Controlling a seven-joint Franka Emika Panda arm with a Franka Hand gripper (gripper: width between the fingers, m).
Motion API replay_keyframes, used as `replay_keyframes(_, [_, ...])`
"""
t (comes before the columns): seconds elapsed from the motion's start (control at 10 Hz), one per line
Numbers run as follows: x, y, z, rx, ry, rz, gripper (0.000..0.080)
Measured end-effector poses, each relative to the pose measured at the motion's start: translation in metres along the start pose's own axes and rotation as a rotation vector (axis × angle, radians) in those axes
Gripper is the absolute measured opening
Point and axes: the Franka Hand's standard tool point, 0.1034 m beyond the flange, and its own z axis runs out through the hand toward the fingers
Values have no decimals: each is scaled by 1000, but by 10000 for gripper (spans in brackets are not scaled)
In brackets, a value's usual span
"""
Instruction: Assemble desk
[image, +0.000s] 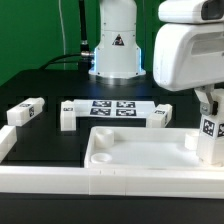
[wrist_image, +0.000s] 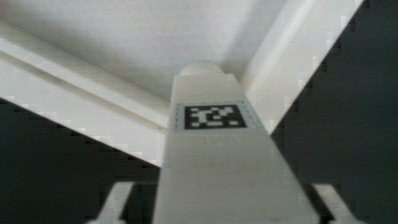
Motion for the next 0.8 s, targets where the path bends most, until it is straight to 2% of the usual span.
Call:
replay_keyframes(0.4, [0, 0, 0, 4, 4, 46, 288])
replay_keyframes(0.8, [-1, 6, 1, 32, 21, 461, 289])
